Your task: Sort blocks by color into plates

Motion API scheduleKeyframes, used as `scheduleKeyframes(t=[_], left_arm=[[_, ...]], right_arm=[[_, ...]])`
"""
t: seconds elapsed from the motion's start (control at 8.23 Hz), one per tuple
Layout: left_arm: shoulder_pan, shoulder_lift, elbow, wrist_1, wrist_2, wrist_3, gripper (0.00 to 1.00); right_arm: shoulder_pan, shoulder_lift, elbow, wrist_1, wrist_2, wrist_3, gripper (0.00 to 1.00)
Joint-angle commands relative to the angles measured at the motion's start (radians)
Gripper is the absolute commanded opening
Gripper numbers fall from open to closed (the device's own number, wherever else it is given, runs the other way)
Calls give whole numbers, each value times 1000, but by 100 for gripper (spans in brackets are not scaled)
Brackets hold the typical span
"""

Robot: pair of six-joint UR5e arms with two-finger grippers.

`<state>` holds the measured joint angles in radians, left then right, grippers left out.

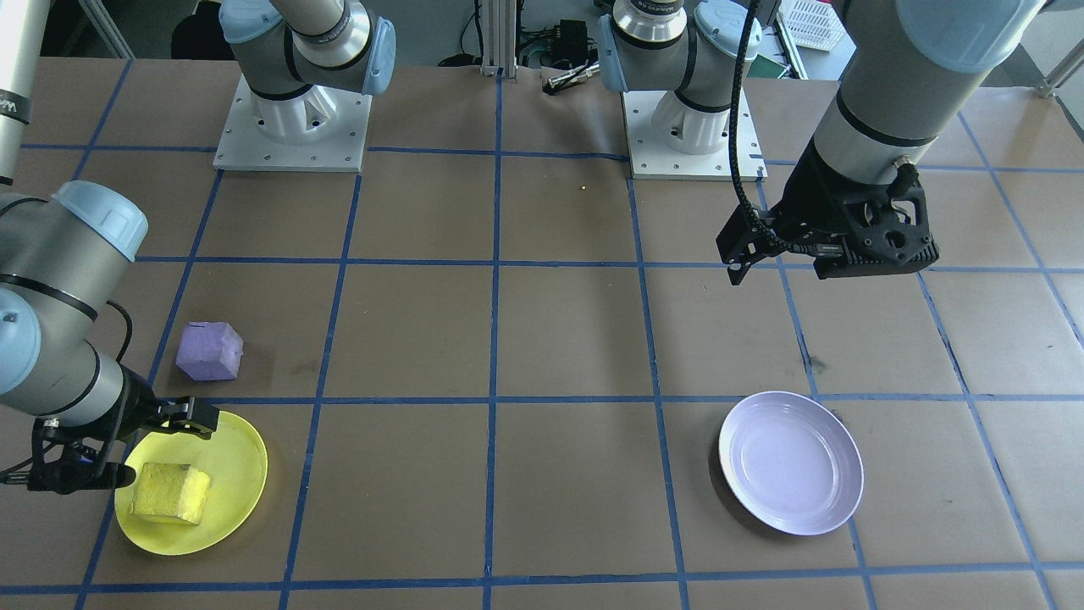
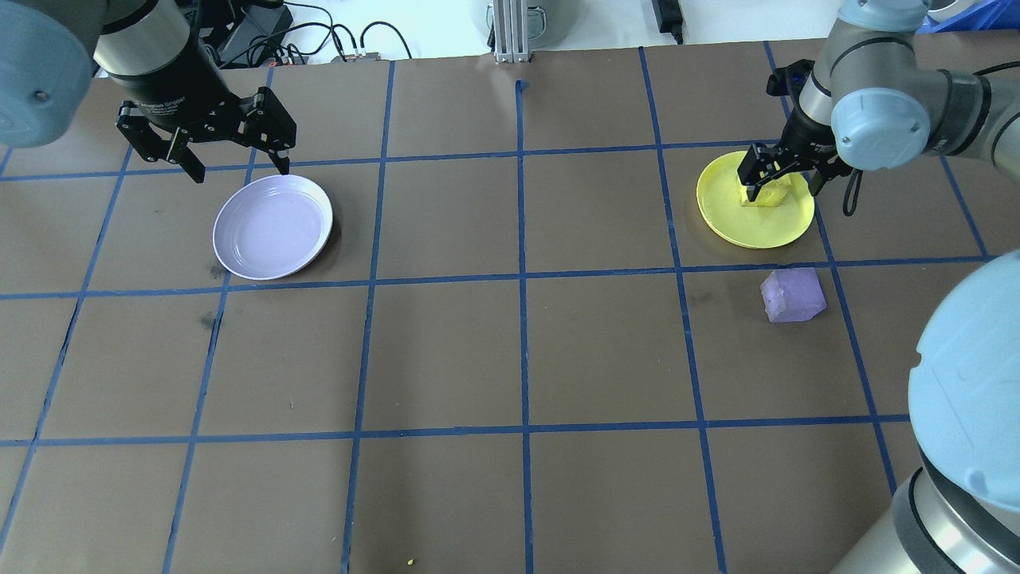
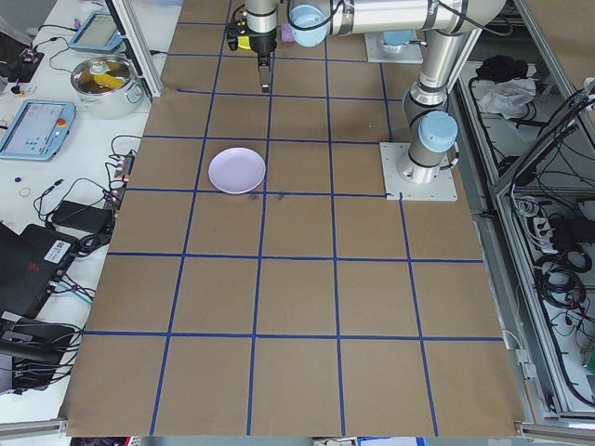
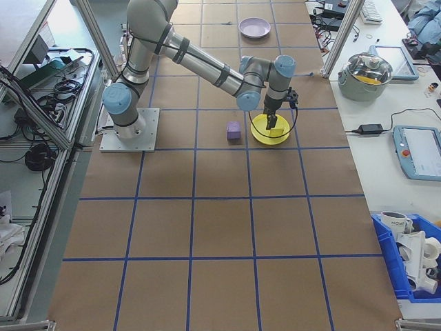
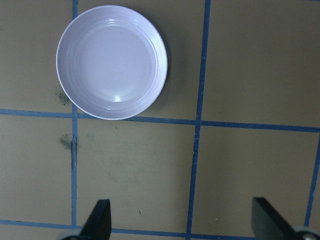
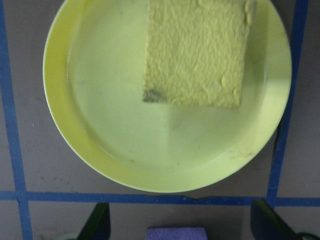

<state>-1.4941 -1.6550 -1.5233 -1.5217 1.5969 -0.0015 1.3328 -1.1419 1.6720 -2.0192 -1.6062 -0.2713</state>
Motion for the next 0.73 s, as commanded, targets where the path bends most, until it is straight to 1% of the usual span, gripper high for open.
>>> scheduleKeyframes(t=[0.0,0.12,0.24,0.49,0.61], left_arm=[[0,0,0,0,0,0,100],[0,0,0,0,0,0,100],[0,1,0,0,2,0,100],[0,1,-2,0,0,0,100],[0,1,0,0,0,0,100]], right_arm=[[-26,-97,226,-57,-26,-72,95],[-26,-114,274,-76,-55,-75,92],[-27,-114,304,-99,-60,-75,90],[-27,-117,302,-102,-78,-74,17],[-26,-122,298,-101,-75,-62,14]])
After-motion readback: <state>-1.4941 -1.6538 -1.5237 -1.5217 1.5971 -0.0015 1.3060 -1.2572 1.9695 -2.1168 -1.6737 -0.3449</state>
